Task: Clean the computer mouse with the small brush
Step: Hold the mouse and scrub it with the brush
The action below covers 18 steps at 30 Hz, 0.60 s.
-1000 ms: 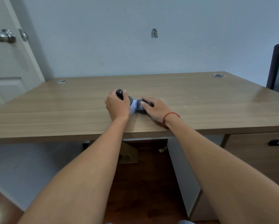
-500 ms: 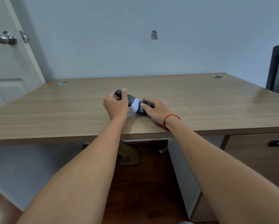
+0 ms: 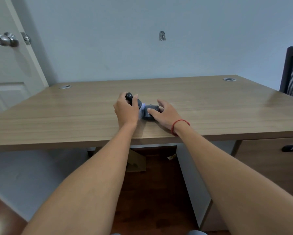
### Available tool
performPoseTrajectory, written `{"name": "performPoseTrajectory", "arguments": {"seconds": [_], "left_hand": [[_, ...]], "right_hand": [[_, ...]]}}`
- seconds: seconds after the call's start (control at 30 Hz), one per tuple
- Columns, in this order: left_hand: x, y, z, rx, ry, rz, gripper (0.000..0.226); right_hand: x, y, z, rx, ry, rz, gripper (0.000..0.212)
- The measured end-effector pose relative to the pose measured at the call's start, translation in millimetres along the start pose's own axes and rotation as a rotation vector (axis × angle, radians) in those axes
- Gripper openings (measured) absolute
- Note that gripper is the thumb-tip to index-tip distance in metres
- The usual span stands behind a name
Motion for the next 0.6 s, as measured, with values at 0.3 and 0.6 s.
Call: {"name": "performPoseTrajectory", "arguments": {"seconds": [0.3, 0.6], "left_hand": [[3, -5, -20, -0.242, 0.099, -0.022, 0.012], [21, 35, -47, 0.053, 0.186, 0.276, 0.017]], "right_hand": [[0, -3, 1, -0.115, -0.016, -0.087, 0.073], [-2, -7, -1, 0.030, -0.066, -0.089, 0.058]]}}
Point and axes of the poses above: each hand's wrist, its own x-axis towards the middle knuckle, its own y-axis out of the palm, z = x × y, the point moved 10 cm from there along x, towards the middle knuckle
